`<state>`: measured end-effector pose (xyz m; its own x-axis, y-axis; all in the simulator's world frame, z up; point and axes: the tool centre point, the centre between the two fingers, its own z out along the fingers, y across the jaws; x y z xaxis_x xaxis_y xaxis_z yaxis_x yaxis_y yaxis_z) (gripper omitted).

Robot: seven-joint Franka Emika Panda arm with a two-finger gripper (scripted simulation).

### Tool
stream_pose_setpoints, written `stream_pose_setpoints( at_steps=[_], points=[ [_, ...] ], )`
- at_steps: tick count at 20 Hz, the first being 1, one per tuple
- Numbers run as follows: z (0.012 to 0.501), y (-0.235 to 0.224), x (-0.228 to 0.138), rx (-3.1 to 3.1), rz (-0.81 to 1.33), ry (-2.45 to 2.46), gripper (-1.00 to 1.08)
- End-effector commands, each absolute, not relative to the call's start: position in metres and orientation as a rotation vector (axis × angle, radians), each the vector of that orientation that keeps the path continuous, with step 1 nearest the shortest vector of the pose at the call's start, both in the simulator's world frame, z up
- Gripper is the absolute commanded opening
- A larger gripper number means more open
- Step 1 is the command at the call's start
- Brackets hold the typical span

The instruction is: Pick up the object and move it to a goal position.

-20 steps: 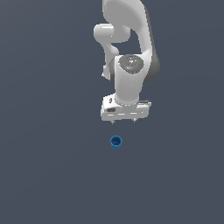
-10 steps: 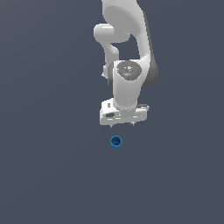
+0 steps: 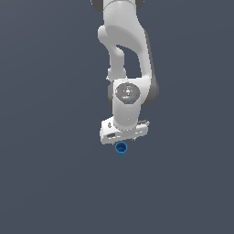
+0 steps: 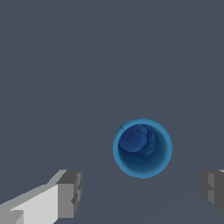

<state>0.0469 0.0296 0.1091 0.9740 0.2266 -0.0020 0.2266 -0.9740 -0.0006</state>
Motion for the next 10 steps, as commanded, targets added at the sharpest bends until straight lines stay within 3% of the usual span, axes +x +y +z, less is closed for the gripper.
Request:
stream_pose_setpoints(
  at_steps=[1, 10],
  points=[
    [0.100, 0.026, 0.053, -3.117, 0.001, -0.393, 1.00],
    [0.091, 0.022, 0.058, -3.113, 0.002, -0.424, 1.00]
  ],
)
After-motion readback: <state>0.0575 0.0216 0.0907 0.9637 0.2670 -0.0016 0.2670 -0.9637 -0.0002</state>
